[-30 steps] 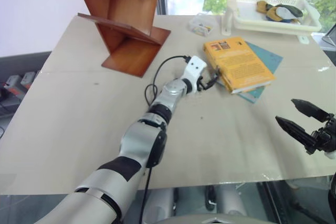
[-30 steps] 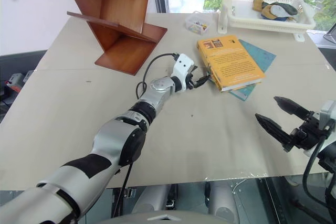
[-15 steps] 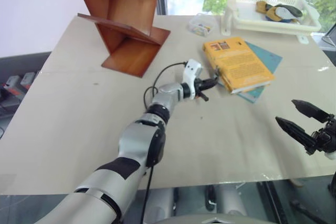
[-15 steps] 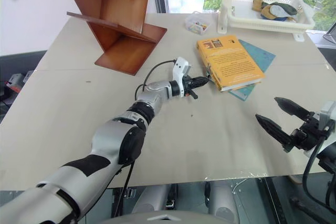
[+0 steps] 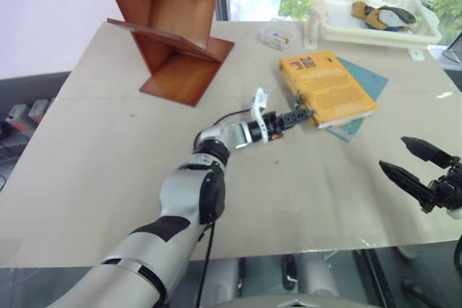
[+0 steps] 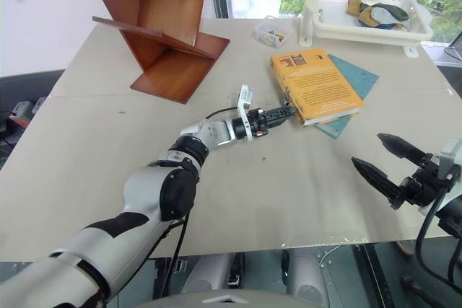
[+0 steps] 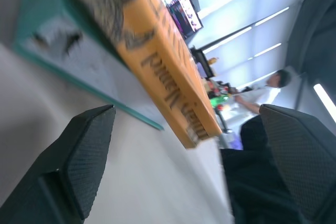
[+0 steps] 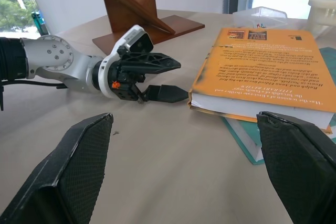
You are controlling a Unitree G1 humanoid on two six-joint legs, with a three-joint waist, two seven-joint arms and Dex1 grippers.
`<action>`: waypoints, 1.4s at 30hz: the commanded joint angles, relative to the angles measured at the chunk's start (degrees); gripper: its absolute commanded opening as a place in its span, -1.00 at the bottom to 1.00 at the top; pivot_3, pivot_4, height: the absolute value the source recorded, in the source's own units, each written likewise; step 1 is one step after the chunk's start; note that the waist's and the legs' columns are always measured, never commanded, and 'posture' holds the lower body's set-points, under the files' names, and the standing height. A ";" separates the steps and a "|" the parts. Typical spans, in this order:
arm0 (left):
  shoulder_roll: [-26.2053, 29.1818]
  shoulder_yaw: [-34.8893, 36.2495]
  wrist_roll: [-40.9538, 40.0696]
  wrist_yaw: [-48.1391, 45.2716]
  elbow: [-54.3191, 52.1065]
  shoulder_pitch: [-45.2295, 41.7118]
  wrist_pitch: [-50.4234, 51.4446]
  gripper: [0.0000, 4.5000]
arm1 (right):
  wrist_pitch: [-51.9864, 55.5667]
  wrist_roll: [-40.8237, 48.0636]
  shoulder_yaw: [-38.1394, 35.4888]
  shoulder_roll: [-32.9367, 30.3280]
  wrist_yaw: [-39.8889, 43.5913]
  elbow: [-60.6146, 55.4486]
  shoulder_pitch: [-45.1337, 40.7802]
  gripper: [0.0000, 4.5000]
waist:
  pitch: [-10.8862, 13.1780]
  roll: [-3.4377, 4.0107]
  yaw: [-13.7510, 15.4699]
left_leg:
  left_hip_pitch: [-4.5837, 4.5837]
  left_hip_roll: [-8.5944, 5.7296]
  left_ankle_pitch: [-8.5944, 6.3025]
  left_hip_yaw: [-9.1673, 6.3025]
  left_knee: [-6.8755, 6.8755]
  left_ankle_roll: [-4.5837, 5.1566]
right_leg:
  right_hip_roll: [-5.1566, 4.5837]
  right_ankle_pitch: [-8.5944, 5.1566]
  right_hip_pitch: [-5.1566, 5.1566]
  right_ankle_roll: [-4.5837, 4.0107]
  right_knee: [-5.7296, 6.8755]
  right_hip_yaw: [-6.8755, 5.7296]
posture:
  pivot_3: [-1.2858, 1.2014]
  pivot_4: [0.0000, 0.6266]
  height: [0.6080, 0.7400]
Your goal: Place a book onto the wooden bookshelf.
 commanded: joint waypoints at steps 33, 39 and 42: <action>-10.70 14.93 -14.38 23.81 1.69 -3.02 3.87 -0.80 | -2.01 0.90 -6.00 0.11 0.49 -1.85 4.58 1.00 | -0.05 0.07 0.09 | 0.28 0.00 0.00 0.10 0.00 0.00 | 0.00 0.00 0.22 0.01 0.00 0.11 | 0.03 -0.52 0.50; -8.98 7.28 -12.76 14.24 -8.07 0.44 14.70 -0.80 | -2.14 0.20 -5.87 0.34 0.02 -1.79 4.46 1.00 | -0.05 0.07 0.05 | 0.25 -0.02 0.00 0.10 -0.01 0.00 | 0.00 -0.01 0.21 0.01 -0.02 0.11 | 0.03 -0.52 0.50; -8.07 -3.98 -11.53 9.22 -27.35 8.41 18.29 -0.80 | -2.28 0.25 -6.67 0.40 -0.41 -0.91 3.96 1.00 | -0.07 0.10 -0.24 | 0.26 -0.01 0.01 0.11 -0.01 -0.03 | 0.00 0.00 0.21 0.00 -0.01 0.14 | 0.03 -0.52 0.50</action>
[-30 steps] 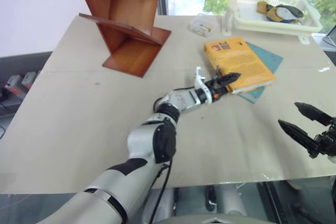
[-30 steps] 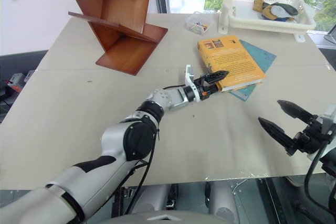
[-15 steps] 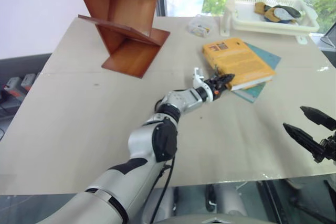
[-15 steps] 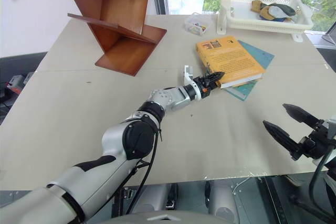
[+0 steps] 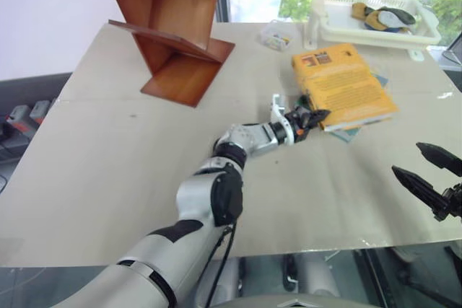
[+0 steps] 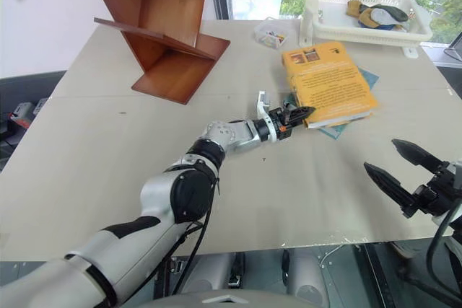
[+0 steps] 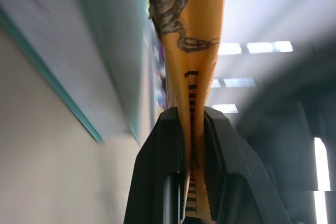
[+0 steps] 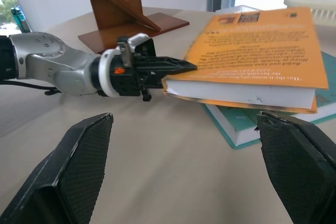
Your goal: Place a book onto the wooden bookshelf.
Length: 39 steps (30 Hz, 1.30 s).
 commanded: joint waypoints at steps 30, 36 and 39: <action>45.77 -37.10 64.16 14.49 -29.93 -2.54 -102.44 -0.80 | 1.70 6.80 -8.36 -4.80 3.83 14.31 -12.17 1.00 | -0.19 0.29 0.42 | 0.05 0.11 -0.05 0.30 -0.02 0.10 | 0.08 0.18 0.00 -0.12 -0.16 0.22 | 0.03 -0.52 0.50; 52.06 -36.38 75.16 27.83 -29.30 -4.40 -106.55 -0.80 | 1.69 5.55 -5.32 -5.39 4.59 16.04 -15.23 1.00 | -0.18 0.28 0.30 | 0.02 0.12 -0.05 0.34 -0.02 0.09 | 0.07 0.21 -0.04 -0.09 -0.18 0.19 | 0.03 -0.52 0.50; 55.71 -36.37 74.14 27.79 -26.45 -4.06 -107.00 -0.80 | 1.68 4.86 -4.41 -5.92 5.40 17.43 -16.93 1.00 | -0.18 0.28 0.22 | 0.04 0.13 -0.05 0.38 -0.03 0.09 | 0.06 0.20 -0.04 -0.08 -0.15 0.19 | 0.03 -0.52 0.50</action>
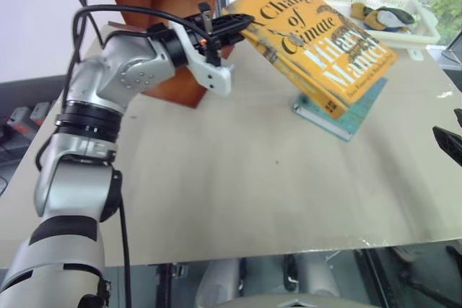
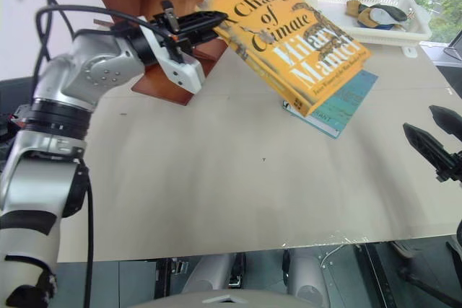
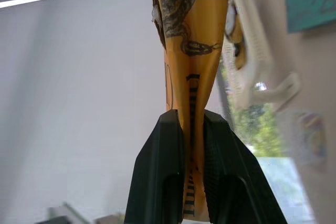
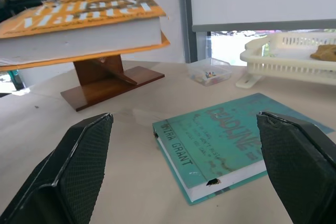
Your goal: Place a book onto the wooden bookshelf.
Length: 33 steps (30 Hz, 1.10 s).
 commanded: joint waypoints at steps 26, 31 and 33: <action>19.10 2.19 -11.34 -15.59 18.71 -1.98 3.19 -0.80 | 1.61 0.51 2.09 -2.31 5.75 1.78 -5.89 1.00 | 0.01 -0.02 -0.54 | -0.01 0.03 0.02 0.47 0.01 -0.03 | 0.02 -0.01 -0.05 0.02 0.05 -0.01 | 0.03 -0.52 0.50; 20.47 1.60 -10.17 -15.25 21.61 -3.22 4.62 -0.80 | 5.01 3.98 1.96 -4.37 9.24 -0.96 -4.96 1.00 | 0.03 -0.06 -0.67 | -0.02 0.03 0.01 0.47 0.02 -0.01 | 0.01 -0.01 -0.05 0.03 0.04 -0.01 | 0.03 -0.52 0.50; 20.78 1.34 -9.65 -14.95 22.72 -3.67 5.31 -0.80 | 6.59 5.44 2.09 -5.72 10.80 -2.13 -4.97 1.00 | 0.03 -0.06 -0.79 | -0.01 0.04 0.01 0.47 0.02 -0.01 | 0.01 -0.01 -0.05 0.03 0.05 -0.01 | 0.03 -0.52 0.50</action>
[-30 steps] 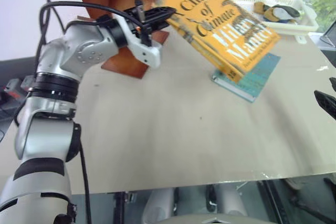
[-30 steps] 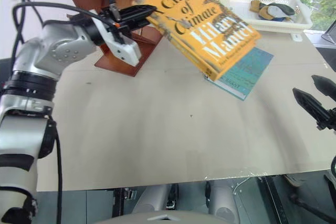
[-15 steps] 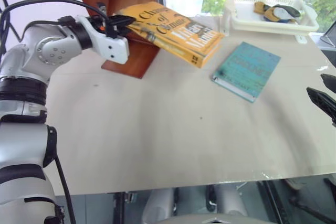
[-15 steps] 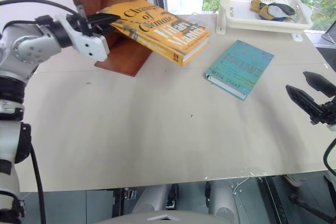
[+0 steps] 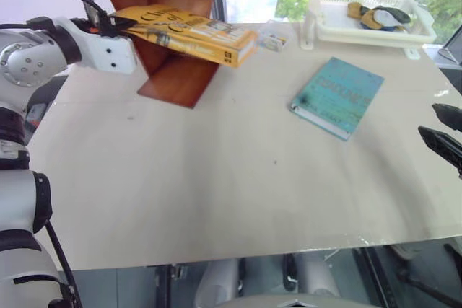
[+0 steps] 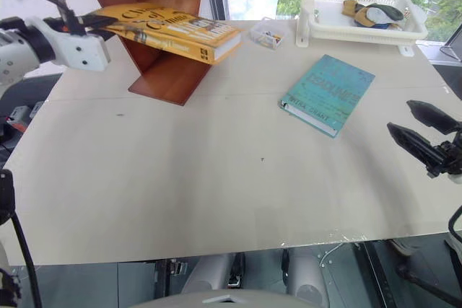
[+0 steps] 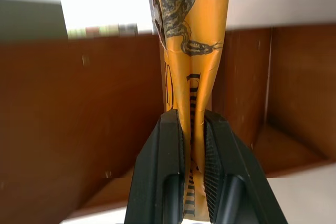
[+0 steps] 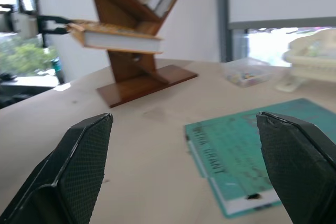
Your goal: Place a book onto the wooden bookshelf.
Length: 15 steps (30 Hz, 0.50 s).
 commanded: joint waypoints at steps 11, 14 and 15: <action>3.69 1.63 1.12 1.25 2.52 -2.04 2.66 -0.80 | 6.25 6.22 0.06 -7.67 7.03 -4.18 -3.87 1.00 | 0.12 -0.22 -0.63 | -0.04 0.02 0.01 -0.03 0.00 -0.02 | -0.01 0.01 -0.08 0.00 0.01 0.01 | 0.03 -0.52 0.50; 4.23 2.24 0.09 1.49 4.04 -1.93 2.72 -0.80 | 6.07 5.32 0.97 -7.68 7.42 -3.54 -4.81 1.00 | 0.14 -0.26 -0.64 | -0.05 0.02 0.02 0.00 0.00 -0.04 | -0.01 0.01 -0.09 0.00 0.01 0.02 | 0.03 -0.52 0.50; 4.48 2.12 0.27 1.77 4.65 -1.99 2.60 -0.80 | 5.94 5.03 1.33 -7.68 7.61 -3.10 -5.21 1.00 | 0.14 -0.26 -0.64 | -0.04 0.02 0.02 0.03 0.00 -0.03 | -0.01 0.01 -0.09 0.00 0.01 0.02 | 0.03 -0.52 0.50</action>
